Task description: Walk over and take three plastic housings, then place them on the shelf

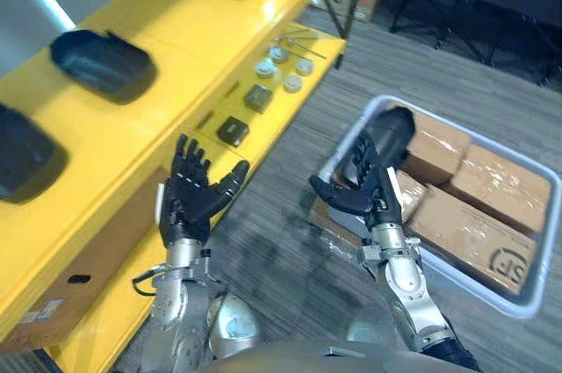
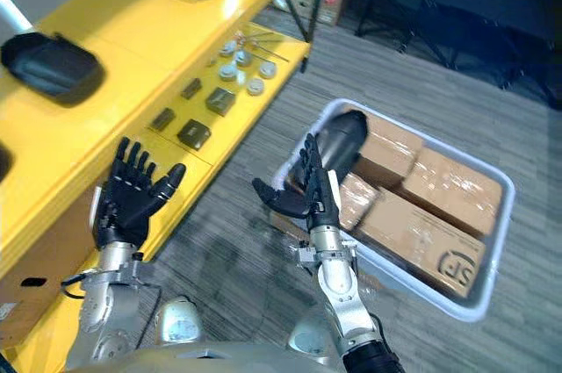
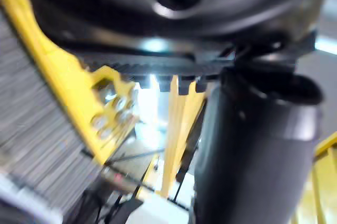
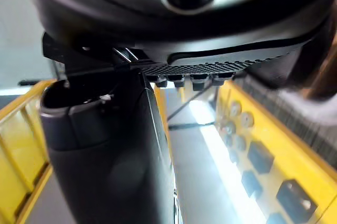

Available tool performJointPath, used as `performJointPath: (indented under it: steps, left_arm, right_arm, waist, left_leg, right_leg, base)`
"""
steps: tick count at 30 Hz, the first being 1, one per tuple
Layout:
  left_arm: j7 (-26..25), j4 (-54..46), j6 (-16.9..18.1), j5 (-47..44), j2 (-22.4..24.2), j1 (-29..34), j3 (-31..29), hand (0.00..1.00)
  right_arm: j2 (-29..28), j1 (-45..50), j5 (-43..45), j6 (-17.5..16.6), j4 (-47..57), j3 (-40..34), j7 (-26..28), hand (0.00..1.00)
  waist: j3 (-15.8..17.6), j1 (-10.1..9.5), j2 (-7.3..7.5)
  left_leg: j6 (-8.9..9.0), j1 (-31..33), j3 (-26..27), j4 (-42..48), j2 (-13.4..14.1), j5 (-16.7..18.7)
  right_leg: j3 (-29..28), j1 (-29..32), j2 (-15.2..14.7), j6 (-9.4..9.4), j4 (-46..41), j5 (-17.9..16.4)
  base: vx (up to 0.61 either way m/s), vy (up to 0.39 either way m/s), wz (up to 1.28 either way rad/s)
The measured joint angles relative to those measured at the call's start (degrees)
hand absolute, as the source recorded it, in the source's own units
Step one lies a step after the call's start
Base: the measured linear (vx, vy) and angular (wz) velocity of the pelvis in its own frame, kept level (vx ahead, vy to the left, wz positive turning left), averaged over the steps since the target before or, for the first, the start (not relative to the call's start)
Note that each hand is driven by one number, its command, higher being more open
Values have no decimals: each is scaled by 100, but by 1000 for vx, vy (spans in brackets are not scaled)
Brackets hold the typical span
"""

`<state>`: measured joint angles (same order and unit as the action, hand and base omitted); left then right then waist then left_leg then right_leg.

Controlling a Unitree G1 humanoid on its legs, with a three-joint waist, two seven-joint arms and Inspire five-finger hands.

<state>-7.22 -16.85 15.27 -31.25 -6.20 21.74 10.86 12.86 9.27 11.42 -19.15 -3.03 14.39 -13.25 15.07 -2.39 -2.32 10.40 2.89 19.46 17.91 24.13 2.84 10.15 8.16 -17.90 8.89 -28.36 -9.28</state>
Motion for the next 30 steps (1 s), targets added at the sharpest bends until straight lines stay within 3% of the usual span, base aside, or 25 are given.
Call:
performJointPath:
  steps: [1, 2, 4, 5, 6, 7, 8, 9, 11, 14, 15, 16, 18, 20, 25, 30]
  left_arm:
    - [152, 0, -38, -33, 117, -15, 61, 100]
    - [235, 2, -83, -33, 238, -69, 90, 100]
    - [307, 6, -179, -190, 249, -139, 182, 100]
    - [439, 8, -172, -295, 251, -149, 240, 100]
    - [485, 14, -168, -296, 243, -138, 261, 100]
    - [569, 102, -159, -289, 203, -157, 302, 100]
    - [609, 143, -159, -285, 206, -165, 311, 100]
    - [659, 295, -158, -278, 205, -198, 403, 100]
    - [672, 430, -159, -256, 187, -276, 452, 100]
    - [776, 762, -170, -240, 64, -383, 475, 100]
    - [783, 774, -172, -225, 45, -402, 507, 100]
    - [899, 777, -172, -219, -75, -460, 537, 100]
    - [932, 776, -171, -203, -203, -607, 640, 100]
    - [855, 770, -171, 74, -330, -830, 700, 100]
    - [620, 768, -226, 272, -350, -1216, 961, 100]
    - [606, 770, -411, 507, -376, -1453, 996, 100]
  right_arm:
    - [34, 158, 30, 79, 100, -169, 95, 100]
    - [100, 270, 26, 133, 157, -346, 189, 100]
    - [144, 575, 21, 146, 176, -654, 227, 100]
    - [207, 784, 66, 146, 230, -797, 265, 100]
    - [227, 853, 79, 146, 254, -839, 277, 100]
    - [201, 1000, 156, 143, 362, -882, 287, 100]
    - [204, 1044, 247, 140, 419, -874, 314, 100]
    - [211, 1046, 296, 141, 511, -865, 331, 100]
    - [193, 968, 307, 141, 513, -863, 343, 100]
    - [31, 672, 227, 138, 424, -612, 156, 100]
    - [13, 546, 229, 139, 303, -543, 91, 100]
    - [-17, 125, 247, 203, -202, -448, -71, 100]
    - [-115, -265, 298, 264, -720, -483, -275, 100]
    - [-235, -850, 318, 368, -1285, -554, -615, 100]
    - [-135, -2724, 816, 507, -2411, -1236, -1129, 100]
    - [777, -4361, 1099, 724, -3352, -1594, -1230, 100]
  waist:
    - [-6, 130, -17]
    - [21, 307, -72]
    - [62, 460, 12]
    - [81, 451, 42]
    - [70, 439, 11]
    - [45, 445, -31]
    - [44, 448, -33]
    - [19, 441, -77]
    - [27, 428, -64]
    - [28, 320, -14]
    - [36, 294, 0]
    - [40, 231, 5]
    - [54, 87, 38]
    - [140, -35, 122]
    - [547, -133, 44]
    - [771, -413, 74]
  left_leg:
    - [-69, -57, 32, -164, 118, -173]
    - [-260, -41, 37, -215, 227, -401]
    - [-497, -45, -145, -128, 188, -520]
    - [-405, -116, -552, -81, -125, -67]
    - [-477, -158, -643, -86, -279, 169]
    - [-740, -228, -689, -109, -408, 567]
    - [-773, -269, -771, -150, -473, 672]
    - [-676, -351, -879, -317, -667, 859]
    - [-590, -356, -861, -346, -803, 897]
    - [-504, -345, -814, -309, -1130, 932]
    - [-463, -342, -791, -289, -1173, 947]
    - [-272, -248, -801, -148, -1199, 1010]
    - [-201, -91, -868, 8, -1223, 1059]
    - [-202, 140, -1045, 33, -1299, 1034]
    - [-104, 572, -1435, 194, -1257, 879]
    - [-83, 854, -1644, 225, -1262, 790]
  right_leg:
    - [134, 15, 143, 192, 134, -212]
    - [60, 109, 327, 148, 198, -234]
    - [-155, 132, 457, 26, 300, -204]
    - [-417, 174, 486, -24, 407, -158]
    - [-507, 198, 529, -43, 457, -119]
    - [-625, 260, 612, -36, 515, -60]
    - [-702, 314, 644, -14, 529, -28]
    - [-926, 444, 637, 82, 613, 165]
    - [-964, 497, 551, 142, 756, 381]
    - [-714, 318, 260, 224, 1492, 1065]
    - [-702, 239, 216, 258, 1668, 1182]
    - [-587, 49, 178, 282, 2123, 1514]
    - [-320, -89, 148, 245, 2488, 1761]
    - [-101, -156, 97, 224, 2783, 1889]
    - [217, -131, 158, 204, 2891, 1983]
    - [404, -34, 174, 185, 2962, 2055]
  base:
    - [-29, -458, -64]
    - [-32, -414, -61]
    - [-36, -226, -68]
    - [-47, -53, -89]
    - [-57, 70, -99]
    - [-37, 77, -73]
    - [-45, 111, -84]
    - [-31, 114, -58]
    - [-48, 141, -42]
    - [-91, 200, -35]
    - [-98, 207, -13]
    - [-109, 196, -4]
    - [-129, 138, 10]
    - [-105, 41, 34]
    - [-49, -16, 34]
    - [12, -1, 19]
